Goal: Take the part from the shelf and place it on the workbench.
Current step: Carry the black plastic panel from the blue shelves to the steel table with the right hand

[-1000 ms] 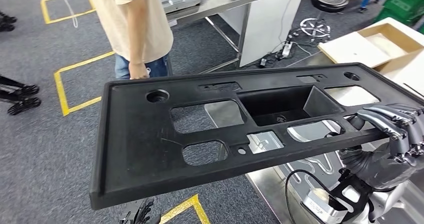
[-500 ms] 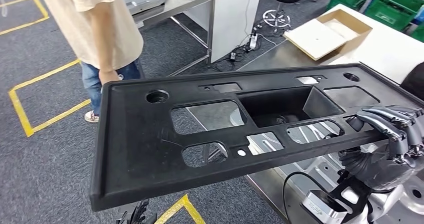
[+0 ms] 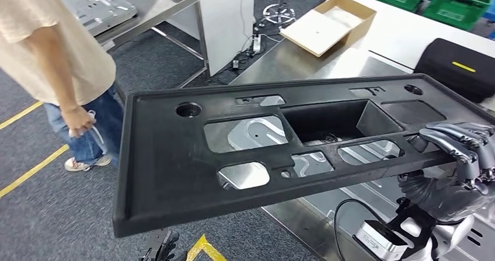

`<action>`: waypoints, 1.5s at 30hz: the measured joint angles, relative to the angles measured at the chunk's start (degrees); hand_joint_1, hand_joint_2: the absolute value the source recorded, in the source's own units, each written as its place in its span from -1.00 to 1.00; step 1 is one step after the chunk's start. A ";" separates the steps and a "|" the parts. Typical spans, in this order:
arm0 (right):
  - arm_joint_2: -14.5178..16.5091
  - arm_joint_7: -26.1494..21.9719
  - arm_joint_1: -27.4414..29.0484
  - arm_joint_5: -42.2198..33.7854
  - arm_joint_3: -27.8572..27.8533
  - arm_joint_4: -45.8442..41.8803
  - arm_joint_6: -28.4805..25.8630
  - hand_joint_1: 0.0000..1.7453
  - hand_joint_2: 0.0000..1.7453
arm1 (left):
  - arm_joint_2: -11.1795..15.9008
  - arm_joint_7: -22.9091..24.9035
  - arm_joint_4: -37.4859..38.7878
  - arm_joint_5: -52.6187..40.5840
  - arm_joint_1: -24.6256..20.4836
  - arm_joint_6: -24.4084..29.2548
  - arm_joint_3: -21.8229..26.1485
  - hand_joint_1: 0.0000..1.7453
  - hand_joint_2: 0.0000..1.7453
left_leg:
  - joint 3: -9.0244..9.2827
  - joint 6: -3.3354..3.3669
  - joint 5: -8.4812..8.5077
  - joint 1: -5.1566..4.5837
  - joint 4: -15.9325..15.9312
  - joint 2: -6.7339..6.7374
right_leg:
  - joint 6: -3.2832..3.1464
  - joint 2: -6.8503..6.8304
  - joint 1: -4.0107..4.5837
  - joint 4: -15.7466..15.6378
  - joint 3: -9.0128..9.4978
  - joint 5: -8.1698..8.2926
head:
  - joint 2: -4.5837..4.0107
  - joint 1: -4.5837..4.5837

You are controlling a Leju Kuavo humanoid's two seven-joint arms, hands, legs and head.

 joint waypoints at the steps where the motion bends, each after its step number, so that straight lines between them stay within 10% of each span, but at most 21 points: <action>1: 0.00 0.18 -0.03 0.00 -0.05 0.02 0.00 1.00 1.00 | 0.05 -0.04 0.00 0.00 -0.01 0.00 0.00 -1.00 1.00 | 1.38 0.07 1.51 0.17 -3.49 -1.39 | 0.26 0.72 0.04 0.47 -0.22 -0.20 | 0.00 0.02; 5: 0.00 0.70 0.26 0.02 -0.49 0.21 0.00 1.00 1.00 | 0.11 -0.19 -0.01 -0.02 0.04 -0.02 -0.04 -1.00 1.00 | 2.75 0.77 2.42 0.11 -7.00 -2.85 | 1.73 3.06 -0.30 0.85 -1.25 -0.02 | 0.00 -0.02; 8: -0.01 1.02 0.36 0.05 -0.99 0.32 0.00 1.00 1.00 | 0.11 -0.28 -0.02 -0.04 -0.21 0.02 -0.09 -1.00 1.00 | 3.22 1.99 3.03 0.28 -8.07 -0.90 | 2.59 -0.14 -0.20 3.55 -2.56 -1.68 | 0.00 0.09; 12: 0.00 2.38 0.58 0.19 -1.69 1.00 0.00 1.00 1.00 | 0.14 -0.29 -0.01 -0.02 0.17 0.00 -0.09 -1.00 1.00 | 3.33 2.42 2.92 0.11 -8.24 2.08 | 3.21 -3.65 -0.28 15.29 -8.50 -6.43 | 0.00 0.15; 16: -0.01 3.12 0.70 0.22 -2.69 1.65 0.00 1.00 1.00 | 0.14 -0.30 -0.02 0.02 0.16 0.01 -0.09 -1.00 1.00 | 3.87 2.00 2.44 -0.08 -8.22 4.62 | 2.53 -6.40 0.17 4.84 -2.96 -0.65 | 0.00 0.15; 20: -0.01 3.78 0.69 0.37 -3.30 1.99 -0.02 1.00 1.00 | 0.13 -0.33 -0.02 0.05 0.09 0.02 -0.10 -1.00 1.00 | 4.54 0.88 1.89 -0.53 -8.40 6.77 | 1.08 -6.83 1.06 -0.06 -0.82 0.37 | 0.00 0.13; 23: -0.02 5.18 0.79 0.47 -4.09 2.49 -0.02 1.00 1.00 | 0.15 -0.38 -0.07 0.11 -0.07 0.04 -0.11 -1.00 1.00 | 4.08 0.00 -0.01 -0.32 -6.26 4.97 | 0.09 -5.07 0.48 -0.89 -0.37 0.87 | 0.00 0.12; 26: -0.04 6.71 0.86 0.41 -5.04 3.61 -0.02 1.00 1.00 | 0.24 -0.42 -0.09 0.17 0.38 0.04 -0.11 -1.00 1.00 | -0.63 -0.20 -5.10 -0.17 3.78 1.77 | -0.54 -3.34 0.33 -1.01 -0.28 0.99 | 0.00 0.10; 28: -0.08 8.03 1.07 0.50 -5.91 4.78 -0.02 1.00 1.00 | 0.31 -0.40 -0.09 0.20 0.80 0.01 -0.11 -1.00 1.00 | -2.37 -0.22 -5.16 -0.17 6.89 1.39 | -0.55 -1.80 0.35 -0.76 -0.34 0.93 | 0.00 0.10; 33: -1.28 12.96 1.40 1.31 -7.96 8.38 0.00 1.00 1.00 | 0.63 -0.12 -0.15 0.11 0.77 -0.02 -0.20 -1.00 1.00 | 3.29 0.57 2.15 -0.26 -6.64 0.47 | 0.28 0.38 0.39 0.64 -0.68 0.26 | 0.00 0.10; 38: -5.12 16.58 1.88 1.54 -8.33 12.34 0.00 1.00 1.00 | 0.75 0.26 -0.79 -0.26 0.69 -0.60 -0.94 -1.00 1.00 | 3.65 2.27 2.87 -0.31 -8.29 0.60 | 2.00 -1.15 0.25 2.18 -1.70 -0.87 | 0.00 0.12; 42: -7.91 18.22 2.04 1.31 -8.22 14.53 0.00 1.00 1.00 | 0.93 0.18 -1.06 -0.19 1.01 -1.47 -1.24 -1.00 1.00 | 3.65 2.68 3.02 -0.28 -8.54 1.07 | 3.03 -3.55 -0.25 14.26 -7.50 -6.43 | 0.00 0.13; 45: -9.56 19.22 2.25 1.19 -8.09 15.48 0.00 1.00 1.00 | 0.99 -0.23 -1.28 -0.13 1.29 -1.98 -1.50 -1.00 1.00 | 3.96 2.44 2.77 -0.24 -8.52 1.38 | 3.30 -3.93 -0.72 10.81 -5.81 -2.95 | 0.00 0.13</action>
